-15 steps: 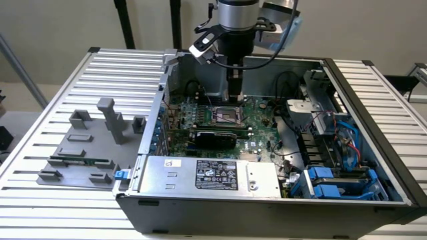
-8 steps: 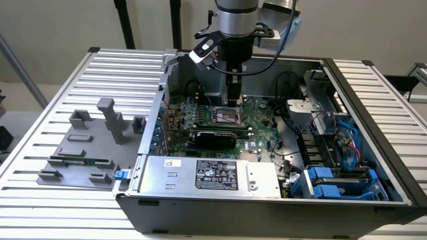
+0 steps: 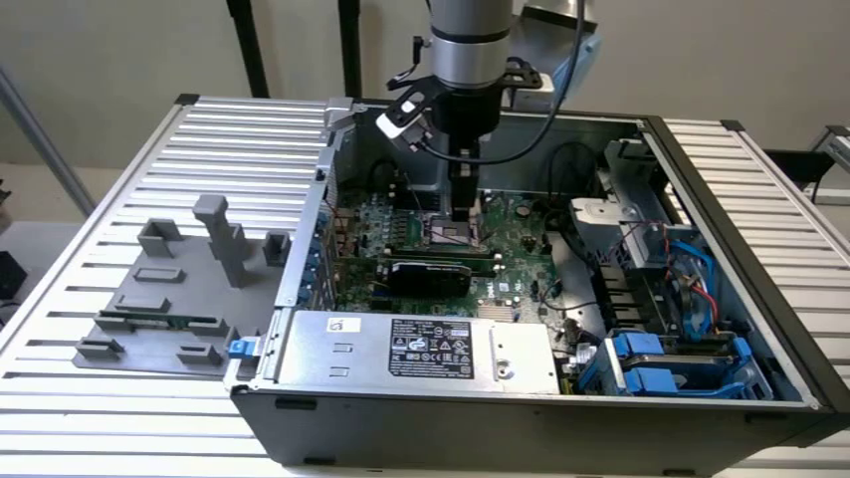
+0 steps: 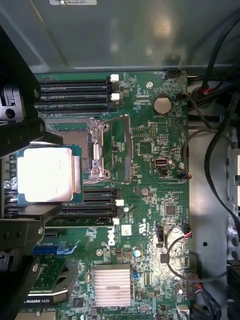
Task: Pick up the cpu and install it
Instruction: 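Place the cpu into insertion slot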
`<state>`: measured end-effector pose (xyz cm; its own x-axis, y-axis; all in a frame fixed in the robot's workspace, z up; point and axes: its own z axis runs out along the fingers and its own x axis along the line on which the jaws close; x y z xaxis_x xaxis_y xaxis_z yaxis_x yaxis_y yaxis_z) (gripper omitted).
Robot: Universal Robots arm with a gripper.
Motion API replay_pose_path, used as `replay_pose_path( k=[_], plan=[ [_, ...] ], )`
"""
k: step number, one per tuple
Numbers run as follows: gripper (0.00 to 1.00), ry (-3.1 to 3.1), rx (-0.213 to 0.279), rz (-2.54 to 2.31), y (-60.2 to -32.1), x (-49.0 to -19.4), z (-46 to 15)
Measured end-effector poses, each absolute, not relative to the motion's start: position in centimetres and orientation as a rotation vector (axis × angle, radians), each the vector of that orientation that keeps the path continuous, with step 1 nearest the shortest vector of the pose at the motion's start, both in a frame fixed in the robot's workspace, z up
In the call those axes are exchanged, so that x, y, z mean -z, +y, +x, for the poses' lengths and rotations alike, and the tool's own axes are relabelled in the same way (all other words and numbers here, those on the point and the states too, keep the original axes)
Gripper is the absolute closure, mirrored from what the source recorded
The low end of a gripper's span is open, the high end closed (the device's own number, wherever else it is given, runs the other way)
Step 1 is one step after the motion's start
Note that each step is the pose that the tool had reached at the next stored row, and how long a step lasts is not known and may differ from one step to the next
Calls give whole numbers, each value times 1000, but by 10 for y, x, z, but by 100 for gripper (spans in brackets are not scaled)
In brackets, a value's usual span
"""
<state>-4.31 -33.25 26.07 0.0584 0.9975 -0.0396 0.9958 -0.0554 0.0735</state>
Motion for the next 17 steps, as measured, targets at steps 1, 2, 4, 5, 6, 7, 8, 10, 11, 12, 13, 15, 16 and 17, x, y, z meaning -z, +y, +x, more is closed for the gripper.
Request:
replay_pose_path(
  k=[1,2,4,5,6,7,8,10,11,12,13,15,16,17],
  plan=[
    [45,2102,-34,2226,-332,-259,-43],
    [45,2103,-36,2227,-332,-257,-43],
    [45,2105,-41,2229,-332,-254,-43],
    [45,2107,-45,2231,-332,-252,-43],
    [45,2109,-50,2234,-332,-251,-44],
    [45,2111,-55,2236,-332,-250,-44],
    [45,2113,-60,2239,-332,-249,-44],
    [45,2116,-67,2243,-332,-246,-44],
    [45,2116,-68,2243,-332,-244,-44],
    [45,2116,-68,2243,-332,-242,-44],
    [45,2116,-68,2243,-332,-240,-44],
    [45,2116,-68,2243,-331,-237,-44],
    [45,2116,-68,2243,-331,-235,-44],
    [45,2116,-68,2243,-330,-233,-44]
  ],
)
